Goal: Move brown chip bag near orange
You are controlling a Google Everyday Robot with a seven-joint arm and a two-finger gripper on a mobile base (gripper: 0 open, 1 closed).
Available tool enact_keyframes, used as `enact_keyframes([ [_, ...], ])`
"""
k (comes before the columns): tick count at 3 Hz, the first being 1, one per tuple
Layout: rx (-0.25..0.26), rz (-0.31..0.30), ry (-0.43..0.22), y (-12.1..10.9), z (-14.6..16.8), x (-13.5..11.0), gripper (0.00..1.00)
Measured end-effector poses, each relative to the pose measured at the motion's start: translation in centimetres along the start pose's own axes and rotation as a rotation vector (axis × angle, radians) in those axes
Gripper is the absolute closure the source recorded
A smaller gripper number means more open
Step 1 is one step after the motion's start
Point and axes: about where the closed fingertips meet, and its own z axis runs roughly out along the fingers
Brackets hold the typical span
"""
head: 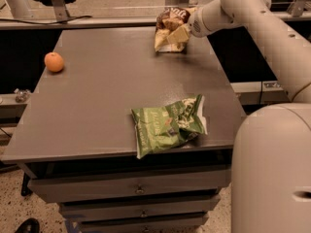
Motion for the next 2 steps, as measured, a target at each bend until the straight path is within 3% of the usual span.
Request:
enact_keyframes([
  [2,-0.013,-0.012,-0.033,0.2,-0.12,-0.12,0.88],
])
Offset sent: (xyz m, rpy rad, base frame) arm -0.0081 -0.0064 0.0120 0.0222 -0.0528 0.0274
